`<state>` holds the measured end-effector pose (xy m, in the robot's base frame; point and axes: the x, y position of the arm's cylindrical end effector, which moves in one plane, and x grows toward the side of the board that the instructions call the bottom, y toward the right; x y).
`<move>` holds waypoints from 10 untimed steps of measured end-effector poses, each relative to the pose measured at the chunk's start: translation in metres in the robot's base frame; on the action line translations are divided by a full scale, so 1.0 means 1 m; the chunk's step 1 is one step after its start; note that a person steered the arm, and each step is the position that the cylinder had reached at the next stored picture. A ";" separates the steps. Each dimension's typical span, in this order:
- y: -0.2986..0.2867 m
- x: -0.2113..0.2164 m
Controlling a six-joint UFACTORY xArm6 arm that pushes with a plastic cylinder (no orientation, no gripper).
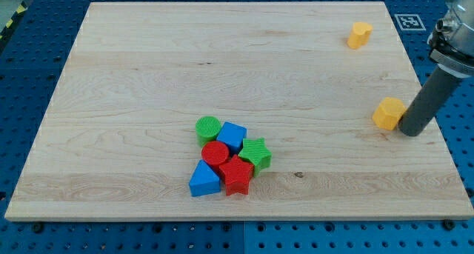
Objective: Move the yellow hexagon towards the group of bocks
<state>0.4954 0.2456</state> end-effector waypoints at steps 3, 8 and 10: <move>-0.022 0.003; -0.074 -0.041; -0.061 -0.049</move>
<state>0.4469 0.1849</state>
